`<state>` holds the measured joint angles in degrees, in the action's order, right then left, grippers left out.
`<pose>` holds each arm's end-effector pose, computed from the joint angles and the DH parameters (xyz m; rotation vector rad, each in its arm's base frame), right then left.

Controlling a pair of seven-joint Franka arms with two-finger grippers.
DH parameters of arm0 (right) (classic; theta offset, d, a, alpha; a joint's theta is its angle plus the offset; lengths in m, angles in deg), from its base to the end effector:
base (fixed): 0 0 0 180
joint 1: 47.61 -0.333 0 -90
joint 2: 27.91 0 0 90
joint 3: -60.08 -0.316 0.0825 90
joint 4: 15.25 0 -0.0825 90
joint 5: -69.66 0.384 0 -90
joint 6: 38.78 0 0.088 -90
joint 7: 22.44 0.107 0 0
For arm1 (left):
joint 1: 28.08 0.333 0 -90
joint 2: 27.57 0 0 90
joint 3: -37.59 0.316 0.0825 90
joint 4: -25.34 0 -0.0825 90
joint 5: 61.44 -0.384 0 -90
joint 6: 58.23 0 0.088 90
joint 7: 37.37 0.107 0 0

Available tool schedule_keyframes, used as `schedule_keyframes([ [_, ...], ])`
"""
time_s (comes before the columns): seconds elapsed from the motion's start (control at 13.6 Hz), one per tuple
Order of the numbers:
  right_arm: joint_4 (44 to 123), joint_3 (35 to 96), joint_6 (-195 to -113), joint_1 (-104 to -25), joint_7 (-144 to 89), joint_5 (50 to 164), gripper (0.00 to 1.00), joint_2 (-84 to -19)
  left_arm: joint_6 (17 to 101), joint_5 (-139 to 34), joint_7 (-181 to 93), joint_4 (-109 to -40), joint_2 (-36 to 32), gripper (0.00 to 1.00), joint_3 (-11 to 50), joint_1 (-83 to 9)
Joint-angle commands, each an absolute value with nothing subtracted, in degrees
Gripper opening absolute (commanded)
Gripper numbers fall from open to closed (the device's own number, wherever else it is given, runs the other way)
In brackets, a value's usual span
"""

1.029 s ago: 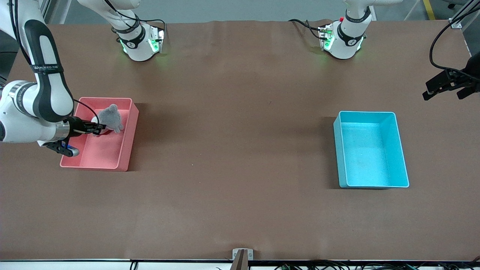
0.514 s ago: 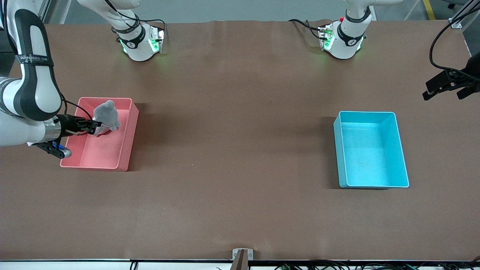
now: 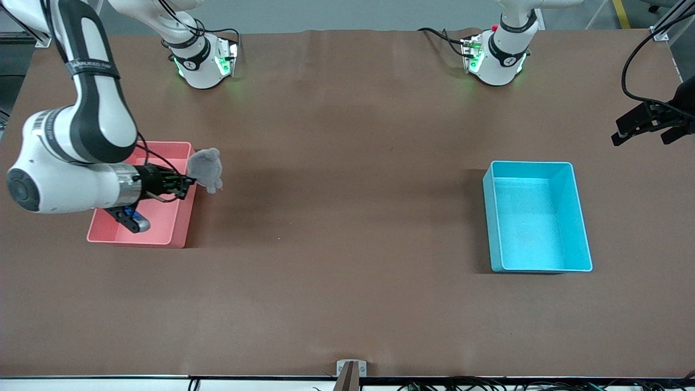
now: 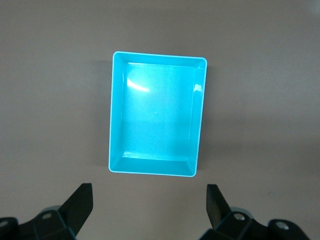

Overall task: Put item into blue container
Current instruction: 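Carry the plush to mid-table with the right gripper while the left gripper approaches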

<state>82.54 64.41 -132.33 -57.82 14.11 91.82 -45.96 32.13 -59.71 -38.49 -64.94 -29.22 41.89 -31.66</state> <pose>0.5944 0.1032 0.3887 -2.7225 0.8976 0.7098 0.5465 0.0043 0.6386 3.1084 0.0495 0.0466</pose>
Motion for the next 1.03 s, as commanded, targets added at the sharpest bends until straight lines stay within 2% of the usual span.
schedule_keyframes([
  [0.0,81.42,64.91,-137.02,-64.01,22.26,94.79,0.00,-47.94,30.99,-58.98,-37.81,-64.57,-28.53,1.00,41.90,-31.42],
  [0.44,81.34,64.91,-156.43,-78.26,38.45,96.73,0.00,-54.87,30.81,-58.89,-38.78,-67.20,-28.27,1.00,39.88,-32.48],
  [0.66,80.20,64.91,-165.41,-83.19,44.43,97.00,0.00,-59.18,31.07,-58.80,-40.44,-67.82,-26.26,1.00,36.98,-32.57],
  [0.96,76.07,64.91,-172.62,-88.38,51.20,96.82,0.01,-65.43,34.40,-58.80,-47.37,-67.82,-21.87,1.00,31.19,-32.57],
])
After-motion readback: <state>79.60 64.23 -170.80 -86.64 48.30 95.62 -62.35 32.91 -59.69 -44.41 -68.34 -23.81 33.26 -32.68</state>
